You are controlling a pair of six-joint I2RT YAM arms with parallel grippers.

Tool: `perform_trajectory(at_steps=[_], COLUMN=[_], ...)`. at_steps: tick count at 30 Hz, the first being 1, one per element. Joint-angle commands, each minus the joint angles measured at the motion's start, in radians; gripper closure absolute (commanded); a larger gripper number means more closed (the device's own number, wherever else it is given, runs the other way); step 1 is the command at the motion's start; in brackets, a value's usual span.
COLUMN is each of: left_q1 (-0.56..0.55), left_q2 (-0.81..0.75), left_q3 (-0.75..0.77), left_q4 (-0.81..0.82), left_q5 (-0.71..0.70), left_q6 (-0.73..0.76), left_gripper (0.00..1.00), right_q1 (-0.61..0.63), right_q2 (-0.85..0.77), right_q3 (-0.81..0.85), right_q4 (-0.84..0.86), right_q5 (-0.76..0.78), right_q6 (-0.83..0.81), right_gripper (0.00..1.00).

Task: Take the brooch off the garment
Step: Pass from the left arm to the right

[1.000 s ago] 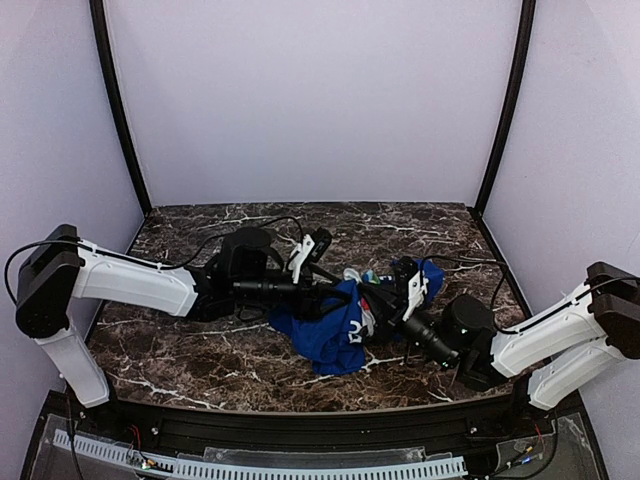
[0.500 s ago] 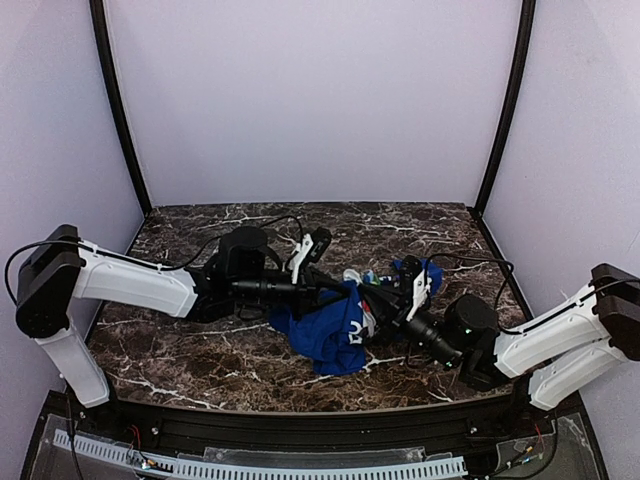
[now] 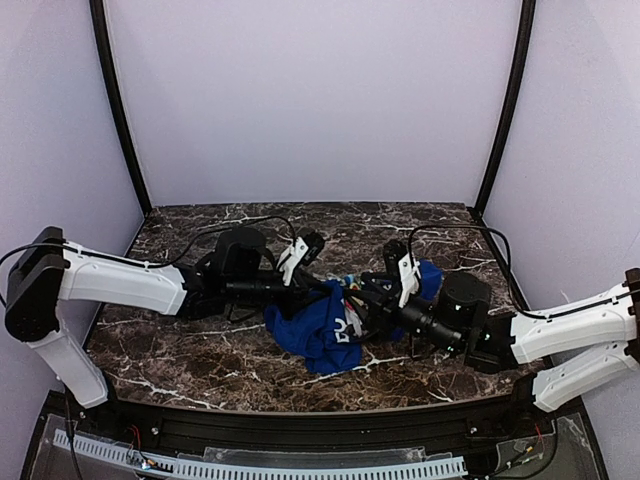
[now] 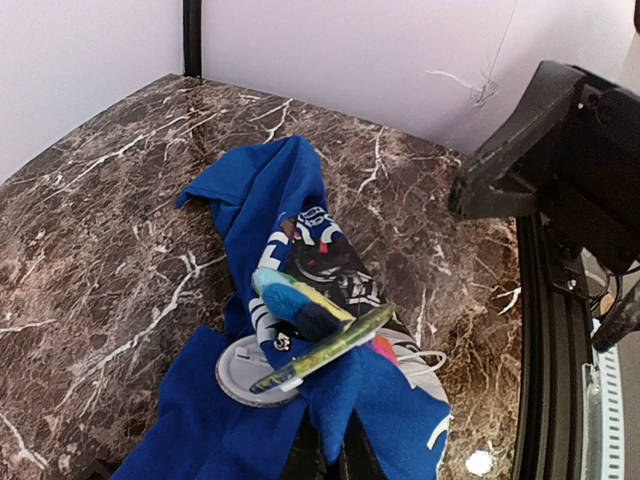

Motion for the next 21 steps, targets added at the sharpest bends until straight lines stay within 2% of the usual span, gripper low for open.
perform_trajectory(at_steps=[1,9,21], left_q1=[-0.008,-0.052,-0.08], left_q2=[-0.061,-0.039,-0.021], left_q3=[0.004,0.06,0.09], left_q4=[-0.1,-0.21,-0.24], left_q5=[-0.082,-0.125,-0.12], left_q6=[0.079,0.155,0.176], left_gripper=[0.99,0.99,0.99], right_q1=[-0.007,-0.007,-0.007], right_q2=[-0.007,0.007,0.092], right_q3=[0.097,0.214,0.264], right_q4=[-0.325,-0.519,-0.488], right_q5=[0.06,0.072,0.048], right_q6=[0.041,0.037,0.02], right_gripper=[0.45,0.49,0.6])
